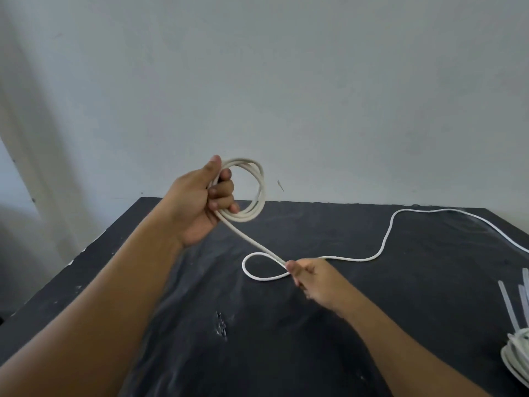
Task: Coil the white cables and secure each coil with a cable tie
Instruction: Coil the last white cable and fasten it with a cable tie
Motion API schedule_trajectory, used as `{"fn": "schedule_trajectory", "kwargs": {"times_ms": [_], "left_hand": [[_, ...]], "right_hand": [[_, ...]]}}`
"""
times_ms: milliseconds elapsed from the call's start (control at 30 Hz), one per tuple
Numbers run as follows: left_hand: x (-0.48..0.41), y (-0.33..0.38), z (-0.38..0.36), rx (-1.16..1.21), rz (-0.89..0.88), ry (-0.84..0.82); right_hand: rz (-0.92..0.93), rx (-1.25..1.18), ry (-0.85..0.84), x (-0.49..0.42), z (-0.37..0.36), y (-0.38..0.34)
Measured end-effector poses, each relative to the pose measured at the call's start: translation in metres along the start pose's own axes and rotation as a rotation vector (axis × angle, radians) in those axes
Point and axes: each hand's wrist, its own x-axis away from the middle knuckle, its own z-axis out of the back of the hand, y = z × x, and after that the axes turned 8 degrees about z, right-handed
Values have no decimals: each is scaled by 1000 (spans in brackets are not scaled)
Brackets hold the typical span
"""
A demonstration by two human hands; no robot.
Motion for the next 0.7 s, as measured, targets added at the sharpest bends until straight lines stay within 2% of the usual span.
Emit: {"fn": "schedule_trajectory", "kwargs": {"times_ms": [167,267,300,367,433,533,633,700], "left_hand": [[13,-1,12,-99,-2,46],[17,-4,13,-215,-6,120],[17,-9,12,-286,-5,154],[15,-21,10,-434,-5,219],[11,-33,9,-514,1,251],[7,-48,7,-549,16,253],[1,-58,-1,-536,17,252],[-4,-63,-6,-490,11,296]], "right_hand": [[81,520,71,-21,33,6],[75,544,207,-28,47,3],[44,434,278,-31,48,-3],[-66,30,386,-40,48,-22],[-174,-376,391,-47,48,-42],[-239,-771,326,-49,50,-72],[-176,-990,221,-44,47,-95],[-98,-947,160,-38,39,-106]]}}
